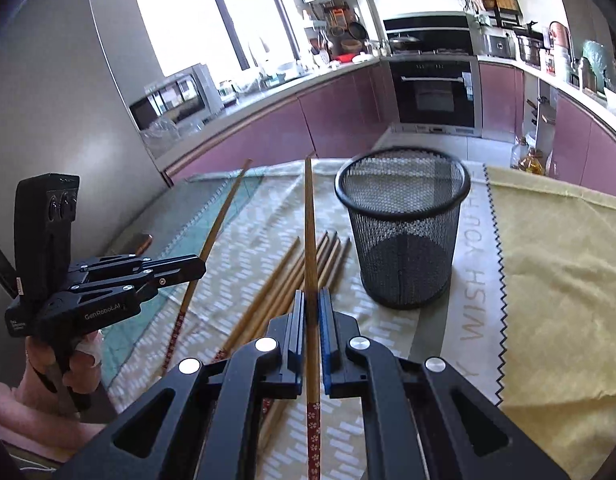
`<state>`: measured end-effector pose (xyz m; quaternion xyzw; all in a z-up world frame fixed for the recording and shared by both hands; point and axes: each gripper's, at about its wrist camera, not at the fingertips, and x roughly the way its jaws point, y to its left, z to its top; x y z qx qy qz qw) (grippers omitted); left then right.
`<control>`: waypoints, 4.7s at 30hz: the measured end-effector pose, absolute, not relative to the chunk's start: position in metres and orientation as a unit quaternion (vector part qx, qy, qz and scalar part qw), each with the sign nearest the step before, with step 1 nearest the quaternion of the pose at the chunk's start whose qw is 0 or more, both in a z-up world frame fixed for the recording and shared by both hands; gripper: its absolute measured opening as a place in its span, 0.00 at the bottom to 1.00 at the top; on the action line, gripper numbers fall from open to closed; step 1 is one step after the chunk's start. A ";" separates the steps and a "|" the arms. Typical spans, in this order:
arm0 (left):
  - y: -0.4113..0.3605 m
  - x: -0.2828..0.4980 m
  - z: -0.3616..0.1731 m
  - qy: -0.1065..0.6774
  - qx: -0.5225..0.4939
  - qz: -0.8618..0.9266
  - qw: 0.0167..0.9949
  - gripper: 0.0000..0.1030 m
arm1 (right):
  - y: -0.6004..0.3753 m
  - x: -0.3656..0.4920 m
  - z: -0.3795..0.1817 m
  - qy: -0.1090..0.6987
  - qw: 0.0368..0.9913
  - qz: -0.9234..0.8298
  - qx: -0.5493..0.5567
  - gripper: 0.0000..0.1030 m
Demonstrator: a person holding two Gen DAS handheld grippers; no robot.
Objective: Organize utensils
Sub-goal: 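Lift the left tool's chopstick upright over the mesh cup while the right tool carries its chopstick there, then lower the left tool's chopstick into the cup and open while the right tool releases its chopstick, then return the left tool to the chopsticks and grasp one while the right tool grasps another, then lift the left tool's chopstick upright toward the mesh cup while the right tool carries its chopstick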
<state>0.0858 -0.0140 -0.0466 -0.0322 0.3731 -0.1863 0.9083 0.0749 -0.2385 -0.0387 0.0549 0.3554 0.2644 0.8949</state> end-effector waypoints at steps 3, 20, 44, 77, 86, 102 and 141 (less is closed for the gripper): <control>-0.014 0.079 -0.029 0.353 -0.039 -0.203 0.912 0.07 | -0.247 0.071 -0.028 0.337 0.900 0.268 0.062 0.06; -0.023 0.088 0.045 0.264 -0.074 -0.262 0.925 0.07 | -0.276 0.078 0.046 0.233 0.929 0.279 0.065 0.06; -0.105 0.171 0.056 0.272 -0.036 -0.277 0.921 0.07 | -0.305 0.138 0.065 0.228 0.936 0.255 0.079 0.06; -0.055 0.155 -0.014 0.316 0.014 -0.186 0.930 0.42 | -0.269 0.107 0.017 0.285 0.921 0.263 0.036 0.35; -0.035 0.131 -0.090 0.407 0.040 -0.168 0.897 0.43 | -0.219 0.094 -0.066 0.398 0.876 0.273 0.006 0.36; -0.044 0.116 -0.112 0.431 0.054 -0.172 0.884 0.43 | -0.195 0.094 -0.097 0.431 0.871 0.235 -0.012 0.34; -0.044 0.107 -0.105 0.428 0.026 -0.206 0.880 0.08 | -0.191 0.093 -0.088 0.428 0.864 0.264 -0.011 0.06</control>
